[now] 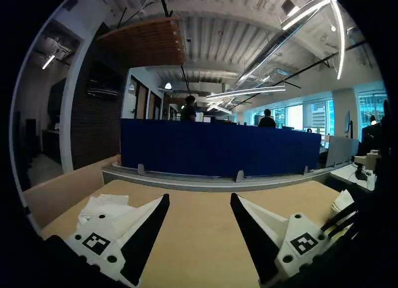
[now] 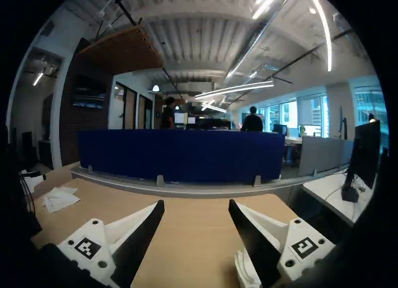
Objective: Fold towel
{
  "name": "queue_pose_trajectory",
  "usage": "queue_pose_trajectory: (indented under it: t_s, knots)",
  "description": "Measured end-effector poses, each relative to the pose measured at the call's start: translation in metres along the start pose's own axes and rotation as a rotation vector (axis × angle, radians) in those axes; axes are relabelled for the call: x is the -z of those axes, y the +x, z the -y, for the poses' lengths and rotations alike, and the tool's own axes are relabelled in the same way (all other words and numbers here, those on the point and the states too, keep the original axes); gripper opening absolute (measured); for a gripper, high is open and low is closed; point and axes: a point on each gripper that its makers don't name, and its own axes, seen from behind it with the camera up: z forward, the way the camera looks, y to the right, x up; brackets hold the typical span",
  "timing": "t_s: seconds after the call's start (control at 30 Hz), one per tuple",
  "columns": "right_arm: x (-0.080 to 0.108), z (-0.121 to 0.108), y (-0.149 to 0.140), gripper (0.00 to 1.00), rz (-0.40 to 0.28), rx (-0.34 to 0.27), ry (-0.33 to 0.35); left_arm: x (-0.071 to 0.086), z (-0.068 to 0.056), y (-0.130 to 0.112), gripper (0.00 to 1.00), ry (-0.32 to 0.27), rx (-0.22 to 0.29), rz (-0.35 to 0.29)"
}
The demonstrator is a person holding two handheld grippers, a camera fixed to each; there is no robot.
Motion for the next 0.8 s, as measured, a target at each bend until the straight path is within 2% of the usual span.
queue_pose_trajectory:
  t_s: [0.47,0.8]
  knots:
    - [-0.003,0.028,-0.015,1.00,-0.012,0.011,0.014,-0.010,0.010,-0.043,0.91,-0.004,-0.025,-0.049]
    - [-0.016,0.024,-0.028,1.00,-0.014,0.030,0.005,-0.012,0.022,-0.079,0.90,0.021,-0.057,-0.071]
